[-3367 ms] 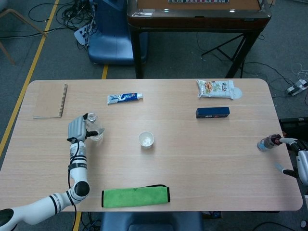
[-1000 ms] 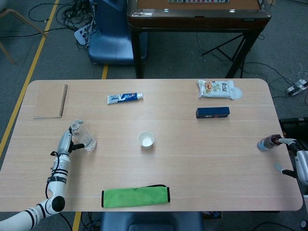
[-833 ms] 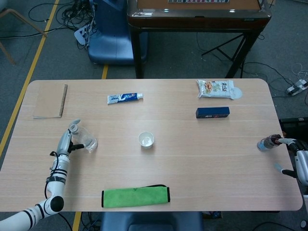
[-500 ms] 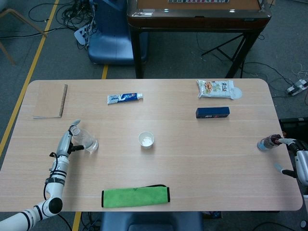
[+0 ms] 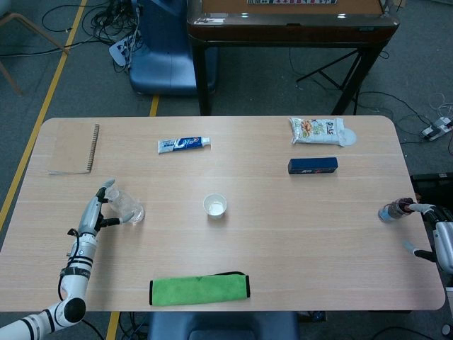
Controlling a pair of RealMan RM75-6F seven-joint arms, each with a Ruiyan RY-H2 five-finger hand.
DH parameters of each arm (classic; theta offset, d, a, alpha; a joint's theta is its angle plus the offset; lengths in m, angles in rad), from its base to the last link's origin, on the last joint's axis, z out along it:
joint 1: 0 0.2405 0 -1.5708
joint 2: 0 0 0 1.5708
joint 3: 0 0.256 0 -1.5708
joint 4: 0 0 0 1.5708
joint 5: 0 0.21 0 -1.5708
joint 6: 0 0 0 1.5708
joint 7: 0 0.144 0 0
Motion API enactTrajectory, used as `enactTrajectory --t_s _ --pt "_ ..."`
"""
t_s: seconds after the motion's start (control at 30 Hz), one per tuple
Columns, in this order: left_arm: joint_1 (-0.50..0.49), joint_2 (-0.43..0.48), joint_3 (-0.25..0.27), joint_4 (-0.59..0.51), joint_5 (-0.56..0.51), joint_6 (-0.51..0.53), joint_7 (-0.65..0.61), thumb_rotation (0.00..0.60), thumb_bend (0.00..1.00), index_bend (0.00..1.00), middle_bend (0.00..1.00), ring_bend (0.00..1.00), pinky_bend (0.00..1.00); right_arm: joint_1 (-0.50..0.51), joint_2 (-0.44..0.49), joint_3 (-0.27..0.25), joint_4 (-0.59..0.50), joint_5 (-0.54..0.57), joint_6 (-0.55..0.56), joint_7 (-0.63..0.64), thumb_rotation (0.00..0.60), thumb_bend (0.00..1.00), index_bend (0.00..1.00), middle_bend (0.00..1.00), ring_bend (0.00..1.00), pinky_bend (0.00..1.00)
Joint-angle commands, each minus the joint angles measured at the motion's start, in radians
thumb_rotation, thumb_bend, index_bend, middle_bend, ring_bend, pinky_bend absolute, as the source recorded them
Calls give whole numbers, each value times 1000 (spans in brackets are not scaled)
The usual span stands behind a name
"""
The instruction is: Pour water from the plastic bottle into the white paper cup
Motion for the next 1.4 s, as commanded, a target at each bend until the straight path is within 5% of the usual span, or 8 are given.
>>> enactTrajectory --t_s 0.03,0.53,0.97,1.4 --pt "16 28 13 -35 6 16 17 600 72 0 0 36 177 1 -1 -1 0 -1 -1 -2 600 0 311 324 256 443" --pt "95 206 115 -154 47 57 136 600 55 0 0 20 177 4 -13 -3 -1 4 -5 -35 600 0 311 324 256 443" --pt "170 231 281 -26 238 235 410 600 56 0 0 48 188 10 -34 1 4 26 -16 -90 600 0 311 324 256 443" --pt "239 273 389 -76 388 354 591 600 55 205 92 117 276 13 -50 -11 -10 25 -23 -156 600 0 312 324 256 443"
